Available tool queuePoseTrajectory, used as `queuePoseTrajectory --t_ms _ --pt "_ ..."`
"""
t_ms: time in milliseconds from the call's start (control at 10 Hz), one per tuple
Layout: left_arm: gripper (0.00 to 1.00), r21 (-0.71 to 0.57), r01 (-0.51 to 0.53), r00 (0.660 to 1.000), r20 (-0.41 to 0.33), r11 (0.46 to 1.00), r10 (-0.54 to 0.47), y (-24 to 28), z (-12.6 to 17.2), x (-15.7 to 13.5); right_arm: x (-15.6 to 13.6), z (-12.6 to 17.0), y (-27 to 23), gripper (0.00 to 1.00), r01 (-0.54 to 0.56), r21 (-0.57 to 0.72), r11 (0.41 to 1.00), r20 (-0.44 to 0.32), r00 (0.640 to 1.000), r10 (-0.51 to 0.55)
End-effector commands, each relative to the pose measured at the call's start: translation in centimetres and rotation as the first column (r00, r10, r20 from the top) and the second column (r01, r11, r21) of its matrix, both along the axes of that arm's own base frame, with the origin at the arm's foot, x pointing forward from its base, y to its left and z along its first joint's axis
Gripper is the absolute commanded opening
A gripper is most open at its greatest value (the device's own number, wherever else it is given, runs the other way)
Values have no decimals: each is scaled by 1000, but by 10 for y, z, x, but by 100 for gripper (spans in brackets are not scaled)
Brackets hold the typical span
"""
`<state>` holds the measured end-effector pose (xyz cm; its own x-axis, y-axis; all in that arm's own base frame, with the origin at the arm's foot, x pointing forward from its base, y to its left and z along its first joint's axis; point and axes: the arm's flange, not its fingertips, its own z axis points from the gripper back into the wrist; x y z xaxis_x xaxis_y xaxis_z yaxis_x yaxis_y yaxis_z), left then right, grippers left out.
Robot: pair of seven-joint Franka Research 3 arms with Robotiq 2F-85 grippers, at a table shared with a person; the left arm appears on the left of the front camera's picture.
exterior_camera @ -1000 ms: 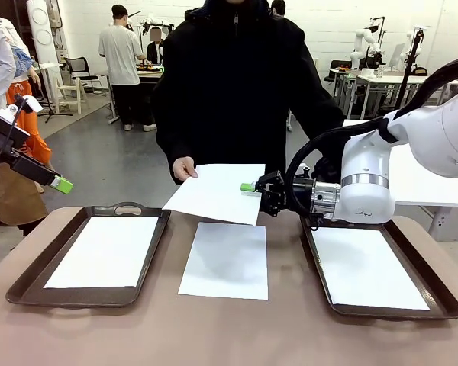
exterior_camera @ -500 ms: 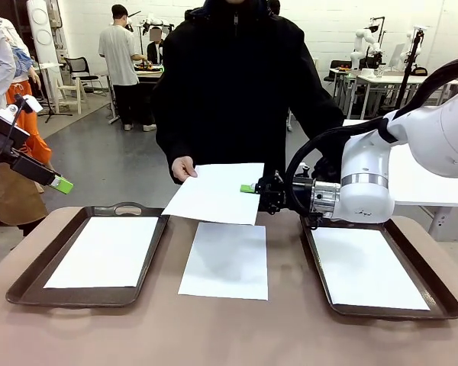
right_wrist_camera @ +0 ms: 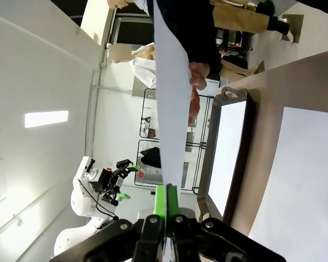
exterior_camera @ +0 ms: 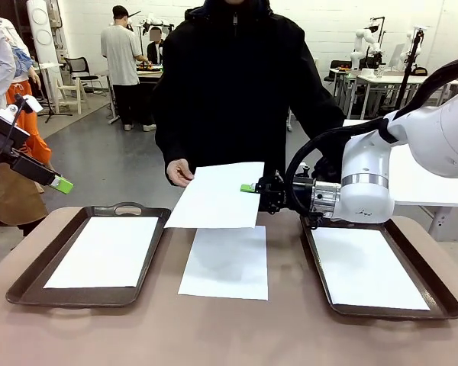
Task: Sort the A4 documents.
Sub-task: Receive the A4 Paper, then place the A4 Paper in the designated Handle tray.
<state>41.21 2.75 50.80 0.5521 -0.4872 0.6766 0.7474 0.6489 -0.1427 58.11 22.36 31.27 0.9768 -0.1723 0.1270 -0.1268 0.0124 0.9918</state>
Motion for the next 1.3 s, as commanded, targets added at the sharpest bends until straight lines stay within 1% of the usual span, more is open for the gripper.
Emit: queuePoseTrajectory --t_ms 0,1200 --pt "100 14 8 1000 3 1000 -8 0 -1 -1 0 -1 0 0 4 -6 1000 -3 1000 -4" --pt "100 14 8 1000 3 1000 -8 0 -1 -1 0 -1 0 0 4 -6 1000 -3 1000 -4"
